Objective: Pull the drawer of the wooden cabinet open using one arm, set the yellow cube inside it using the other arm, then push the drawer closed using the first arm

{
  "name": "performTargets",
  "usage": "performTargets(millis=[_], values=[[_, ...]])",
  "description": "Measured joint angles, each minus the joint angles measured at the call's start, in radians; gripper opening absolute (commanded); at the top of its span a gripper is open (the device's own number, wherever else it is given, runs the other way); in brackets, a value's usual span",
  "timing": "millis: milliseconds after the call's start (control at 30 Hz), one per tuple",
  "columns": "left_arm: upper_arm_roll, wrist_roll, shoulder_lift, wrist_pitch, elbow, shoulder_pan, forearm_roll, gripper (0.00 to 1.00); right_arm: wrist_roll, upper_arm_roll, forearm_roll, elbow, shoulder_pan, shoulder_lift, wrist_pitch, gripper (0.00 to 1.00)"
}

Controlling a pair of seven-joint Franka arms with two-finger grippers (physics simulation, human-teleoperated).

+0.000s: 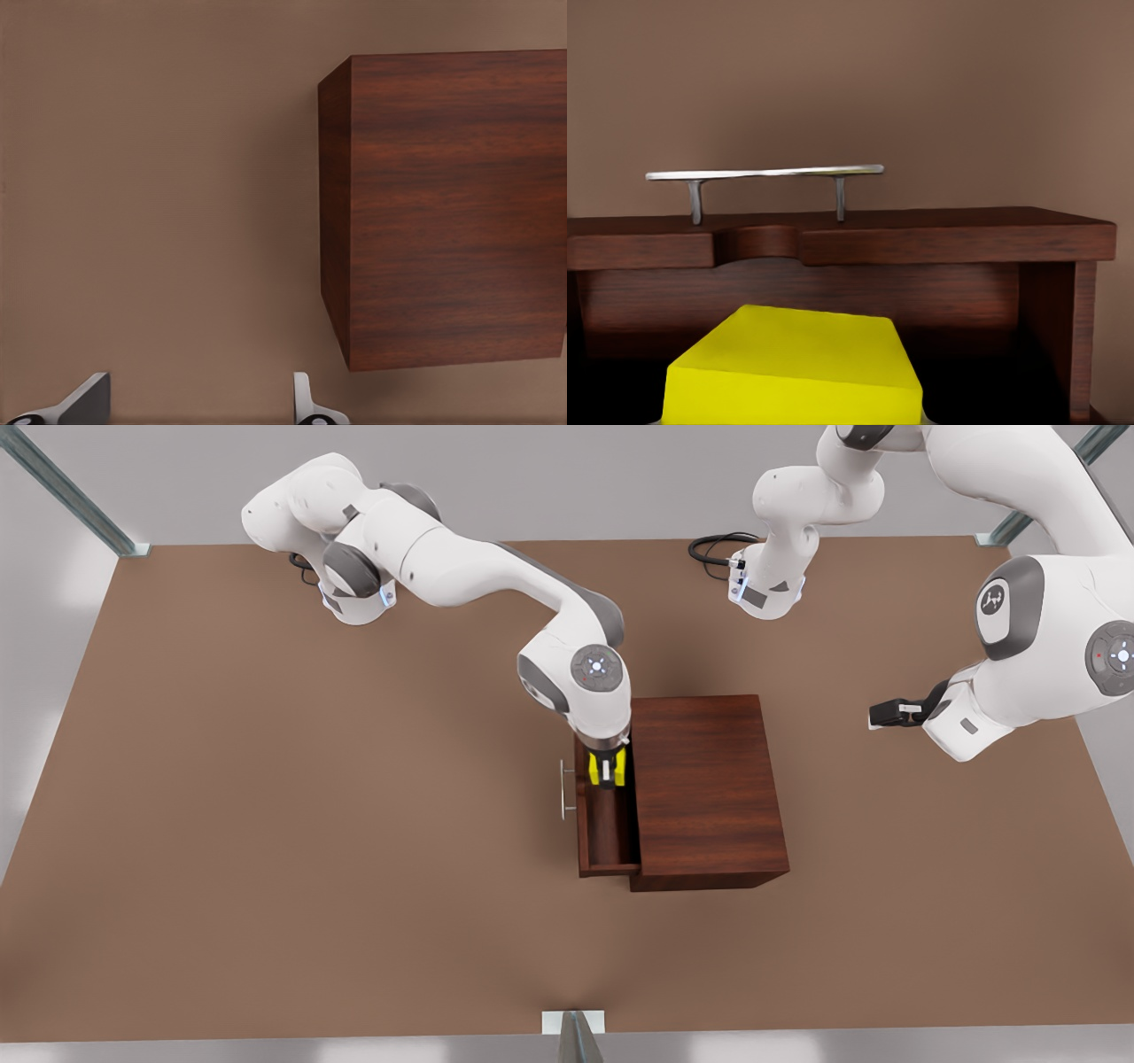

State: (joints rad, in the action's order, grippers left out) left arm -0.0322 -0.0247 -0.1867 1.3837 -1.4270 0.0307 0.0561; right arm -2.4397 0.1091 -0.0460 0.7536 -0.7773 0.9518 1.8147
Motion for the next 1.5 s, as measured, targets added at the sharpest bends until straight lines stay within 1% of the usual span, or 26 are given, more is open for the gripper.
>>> performTargets(millis=[167,200,267,300,367,400,433,500,533,600,667,767,867,967,1167,1300,1500], values=[[0.001,0.000,0.000,0.000,0.000,0.001,0.000,1.00,-0.052,-0.012,0.003,0.000,0.003,0.001,0.008,1.00],[0.001,0.001,-0.001,-0.001,0.000,0.002,0.000,1.00,-0.050,-0.014,0.002,0.001,0.029,-0.023,-0.011,1.00],[0.007,0.004,-0.004,-0.001,0.005,0.004,0.001,1.00,-0.014,-0.018,-0.007,0.001,0.175,-0.100,-0.084,1.00],[0.014,0.014,-0.006,0.000,0.010,0.023,0.002,1.00,0.021,-0.011,-0.009,0.004,0.301,-0.136,-0.127,1.00],[0.022,0.049,-0.020,0.010,0.043,0.142,0.005,1.00,0.131,0.047,-0.023,0.025,0.583,-0.206,-0.211,1.00],[0.025,0.072,-0.024,0.022,0.054,0.219,0.005,1.00,0.208,0.062,-0.031,0.115,0.694,-0.279,-0.228,1.00],[0.026,0.102,-0.027,0.037,0.065,0.302,0.003,1.00,0.295,0.067,-0.037,0.267,0.781,-0.361,-0.210,1.00],[0.027,0.173,-0.055,0.068,0.116,0.466,-0.013,1.00,0.494,0.035,-0.043,0.551,0.855,-0.511,-0.169,1.00],[0.027,0.217,-0.105,0.089,0.166,0.546,-0.024,1.00,0.598,0.016,-0.045,0.678,0.867,-0.579,-0.152,1.00],[0.027,0.317,-0.242,0.150,0.261,0.675,-0.057,1.00,0.794,0.001,-0.047,0.812,0.869,-0.637,-0.130,1.00],[0.026,0.411,-0.313,0.224,0.291,0.723,-0.075,1.00,0.969,-0.007,-0.051,0.837,0.862,-0.639,-0.121,1.00],[0.022,0.549,-0.503,0.328,0.448,0.766,-0.087,1.00,1.198,-0.011,-0.054,0.835,0.866,-0.637,-0.117,1.00],[0.014,0.686,-0.658,0.434,0.560,0.813,-0.132,1.00,1.391,-0.012,-0.056,0.829,0.870,-0.636,-0.116,1.00],[0.008,0.808,-0.721,0.511,0.598,0.835,-0.175,1.00,1.555,-0.012,-0.056,0.817,0.872,-0.635,-0.122,1.00],[-0.013,0.997,-0.796,0.598,0.593,0.849,-0.234,1.00,1.810,-0.012,-0.053,0.810,0.872,-0.632,-0.128,1.00],[-0.017,1.097,-0.818,0.629,0.588,0.856,-0.267,1.00,1.938,-0.012,-0.047,0.808,0.872,-0.630,-0.130,1.00],[-0.017,1.189,-0.820,0.625,0.558,0.867,-0.297,1.00,2.084,-0.012,-0.045,0.804,0.872,-0.626,-0.131,1.00]])
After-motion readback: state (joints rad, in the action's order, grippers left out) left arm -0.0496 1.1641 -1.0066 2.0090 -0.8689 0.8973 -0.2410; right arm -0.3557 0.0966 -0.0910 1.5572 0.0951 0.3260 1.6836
